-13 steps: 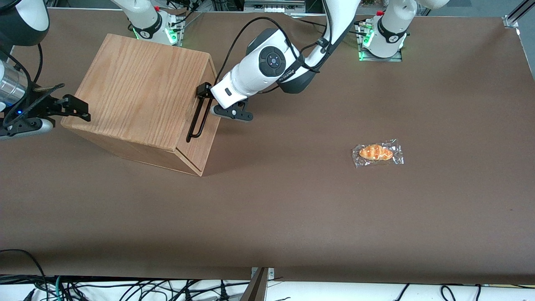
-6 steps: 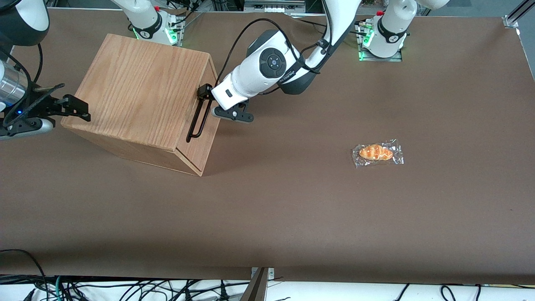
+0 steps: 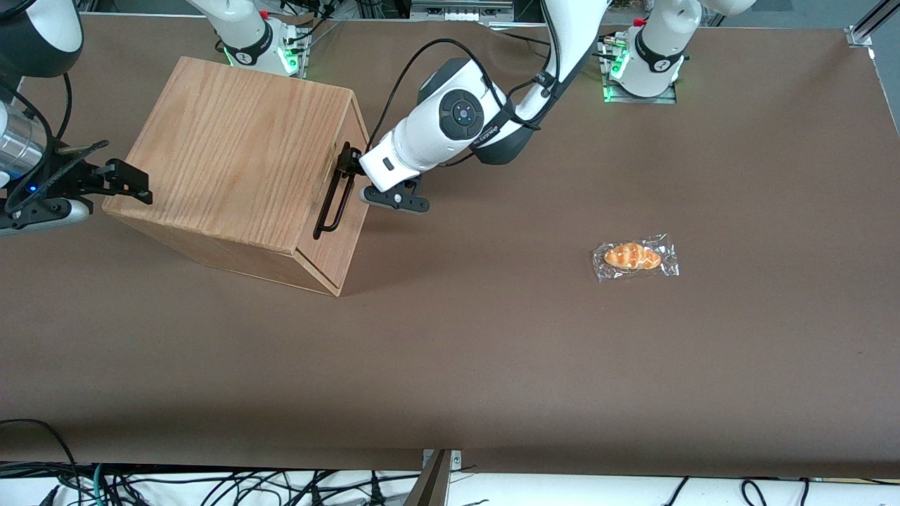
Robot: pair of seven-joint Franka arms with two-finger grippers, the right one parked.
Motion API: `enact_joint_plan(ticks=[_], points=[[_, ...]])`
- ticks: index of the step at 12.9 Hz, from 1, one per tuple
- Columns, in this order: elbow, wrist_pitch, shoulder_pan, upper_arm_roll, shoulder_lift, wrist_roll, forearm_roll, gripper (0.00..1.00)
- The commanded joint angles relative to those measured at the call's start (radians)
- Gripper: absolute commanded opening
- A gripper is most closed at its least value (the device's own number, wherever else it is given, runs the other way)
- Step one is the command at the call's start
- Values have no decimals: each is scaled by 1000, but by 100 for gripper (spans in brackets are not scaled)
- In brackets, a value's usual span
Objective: Open top drawer with left arm
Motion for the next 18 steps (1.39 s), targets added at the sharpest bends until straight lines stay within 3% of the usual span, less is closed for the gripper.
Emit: enact_joint_plan(ticks=[1,4,6,13,18], points=[[31,0,-4,4,19,19,2,100],[28,0,-7,2,19,15,94,100],[25,-5,-6,5,19,18,100,100],[23,-71,14,4,14,11,252,100],[29,-120,62,4,9,42,260,100]])
